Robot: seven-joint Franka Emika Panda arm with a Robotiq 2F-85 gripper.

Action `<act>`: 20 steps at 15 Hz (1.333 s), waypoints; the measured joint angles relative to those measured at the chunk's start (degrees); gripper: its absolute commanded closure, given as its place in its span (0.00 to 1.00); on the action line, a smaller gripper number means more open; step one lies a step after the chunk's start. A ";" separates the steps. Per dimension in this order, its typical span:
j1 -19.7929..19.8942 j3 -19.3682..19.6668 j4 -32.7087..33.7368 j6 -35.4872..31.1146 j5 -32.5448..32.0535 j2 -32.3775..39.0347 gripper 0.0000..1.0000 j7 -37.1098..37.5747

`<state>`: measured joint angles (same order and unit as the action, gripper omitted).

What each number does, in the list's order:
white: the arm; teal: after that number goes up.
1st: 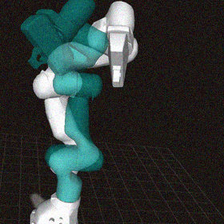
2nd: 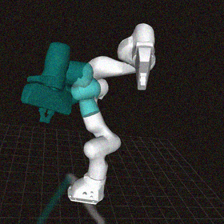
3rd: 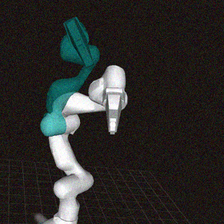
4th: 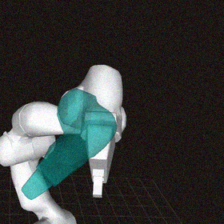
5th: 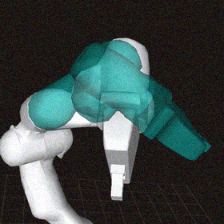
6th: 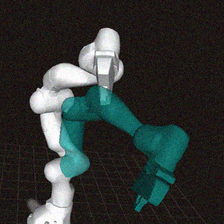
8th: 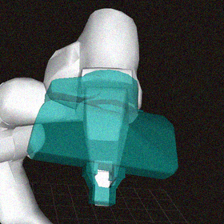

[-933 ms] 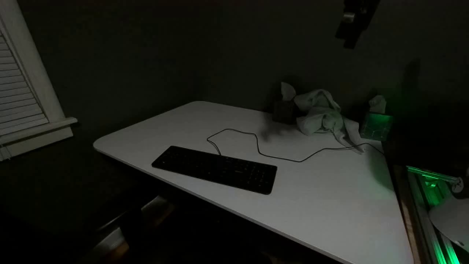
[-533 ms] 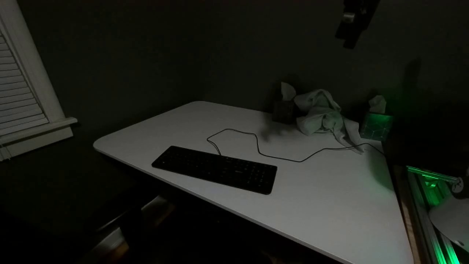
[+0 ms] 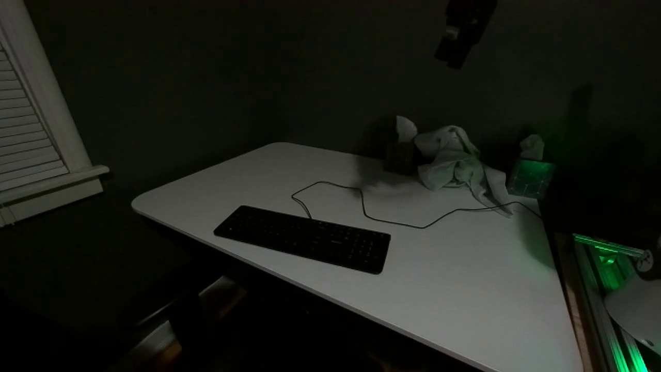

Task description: Press a key on the keyboard.

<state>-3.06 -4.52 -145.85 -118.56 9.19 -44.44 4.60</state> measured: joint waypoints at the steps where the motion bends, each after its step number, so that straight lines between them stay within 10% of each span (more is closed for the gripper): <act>1: -0.03 -0.56 0.84 -1.76 -0.35 2.68 0.25 -0.23; 12: 0.24 -1.99 16.97 -11.94 -10.97 36.11 1.00 3.28; 20: -0.19 -1.20 26.87 -11.36 -18.70 52.44 1.00 13.50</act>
<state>-3.25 -5.72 -118.98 -129.92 -9.51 7.99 18.10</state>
